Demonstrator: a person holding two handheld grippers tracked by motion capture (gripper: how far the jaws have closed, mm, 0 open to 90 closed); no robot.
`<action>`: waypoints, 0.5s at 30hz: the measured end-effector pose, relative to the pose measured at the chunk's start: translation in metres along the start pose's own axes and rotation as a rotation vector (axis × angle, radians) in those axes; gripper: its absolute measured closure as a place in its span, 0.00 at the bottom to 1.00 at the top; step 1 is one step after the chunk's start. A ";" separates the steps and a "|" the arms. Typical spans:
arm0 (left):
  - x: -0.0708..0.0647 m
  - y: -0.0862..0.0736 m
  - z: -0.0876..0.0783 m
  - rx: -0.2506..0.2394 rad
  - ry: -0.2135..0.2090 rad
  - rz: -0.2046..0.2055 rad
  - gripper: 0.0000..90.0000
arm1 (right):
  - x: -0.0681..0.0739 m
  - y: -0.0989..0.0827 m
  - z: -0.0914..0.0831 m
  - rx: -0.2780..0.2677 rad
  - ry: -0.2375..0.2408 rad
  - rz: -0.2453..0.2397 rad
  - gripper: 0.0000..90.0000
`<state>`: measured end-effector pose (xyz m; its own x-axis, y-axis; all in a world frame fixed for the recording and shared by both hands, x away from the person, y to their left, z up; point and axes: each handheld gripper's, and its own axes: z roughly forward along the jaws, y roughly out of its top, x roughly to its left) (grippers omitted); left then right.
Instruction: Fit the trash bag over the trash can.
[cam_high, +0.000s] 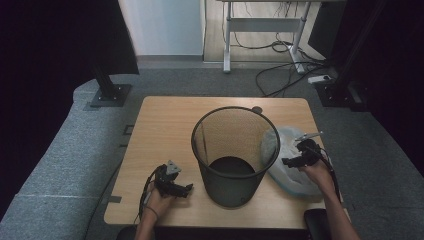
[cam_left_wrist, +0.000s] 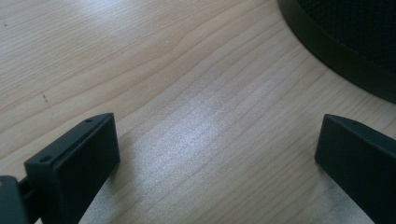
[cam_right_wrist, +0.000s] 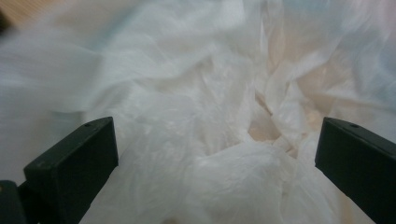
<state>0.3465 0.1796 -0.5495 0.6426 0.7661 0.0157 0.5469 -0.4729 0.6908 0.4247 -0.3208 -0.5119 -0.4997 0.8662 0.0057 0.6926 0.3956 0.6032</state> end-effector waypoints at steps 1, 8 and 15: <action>0.000 0.000 0.000 0.000 -0.001 0.000 0.00 | -0.002 -0.002 0.006 0.012 -0.004 0.003 0.00; 0.000 0.000 0.000 0.000 0.000 0.001 0.00 | -0.003 -0.015 0.028 0.053 -0.004 -0.002 0.00; 0.000 0.000 0.000 0.000 0.000 0.001 0.00 | -0.001 -0.015 0.026 0.062 -0.014 0.012 0.01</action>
<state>0.3465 0.1796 -0.5495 0.6433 0.7655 0.0161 0.5463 -0.4736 0.6909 0.4283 -0.3195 -0.5421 -0.4840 0.8751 0.0018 0.7299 0.4026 0.5524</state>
